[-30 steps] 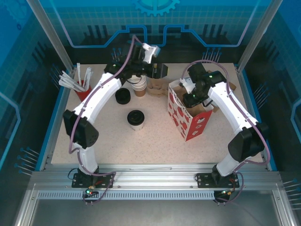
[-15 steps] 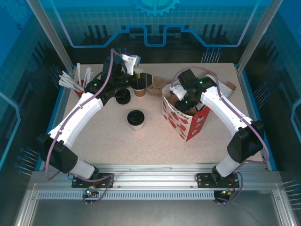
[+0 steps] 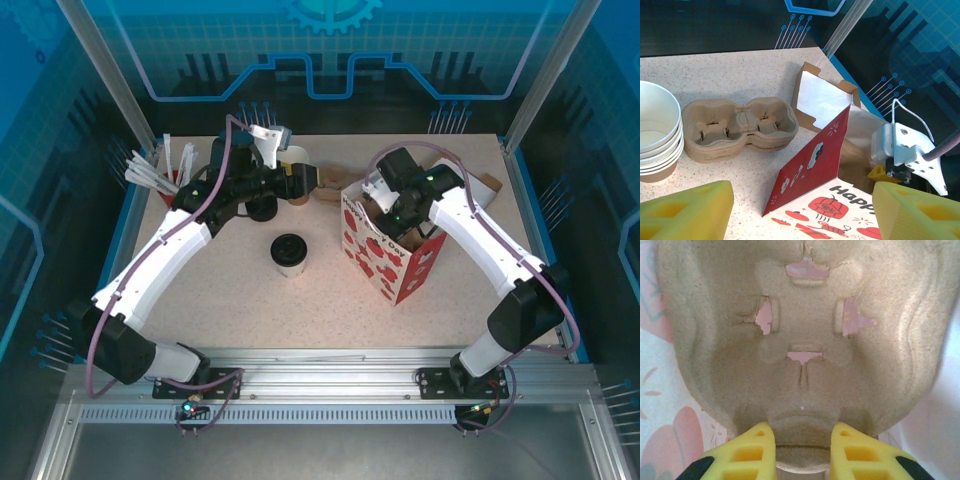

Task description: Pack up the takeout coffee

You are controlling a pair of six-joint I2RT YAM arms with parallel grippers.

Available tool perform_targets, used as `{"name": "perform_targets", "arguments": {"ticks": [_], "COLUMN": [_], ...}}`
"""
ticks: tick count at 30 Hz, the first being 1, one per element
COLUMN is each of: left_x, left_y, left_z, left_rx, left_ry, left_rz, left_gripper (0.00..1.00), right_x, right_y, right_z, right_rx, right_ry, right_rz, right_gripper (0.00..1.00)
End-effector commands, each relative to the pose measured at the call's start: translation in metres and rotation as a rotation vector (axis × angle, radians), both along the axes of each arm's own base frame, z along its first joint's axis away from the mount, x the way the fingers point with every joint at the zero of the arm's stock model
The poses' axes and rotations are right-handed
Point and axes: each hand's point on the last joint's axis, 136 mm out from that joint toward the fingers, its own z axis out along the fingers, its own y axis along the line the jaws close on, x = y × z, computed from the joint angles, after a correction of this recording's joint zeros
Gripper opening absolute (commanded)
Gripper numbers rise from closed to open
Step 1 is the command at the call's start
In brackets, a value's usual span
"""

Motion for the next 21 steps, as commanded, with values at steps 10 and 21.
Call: {"name": "perform_targets", "arguments": {"ticks": [10,21], "left_x": [-0.005,-0.004], "left_y": [0.005,0.006], "left_z": [0.004,0.000], "left_rx": [0.005,0.014], "left_ry": [-0.026,-0.024], "left_rz": [0.013,0.018], "left_gripper": [0.75,0.75], "right_x": [-0.009,-0.009], "right_y": [-0.005,-0.002], "right_z": [0.021,-0.002], "right_rx": [-0.067,-0.099], "right_ry": [-0.030,0.012], "right_rz": [-0.048,-0.074], "right_gripper": [0.24,0.24]}}
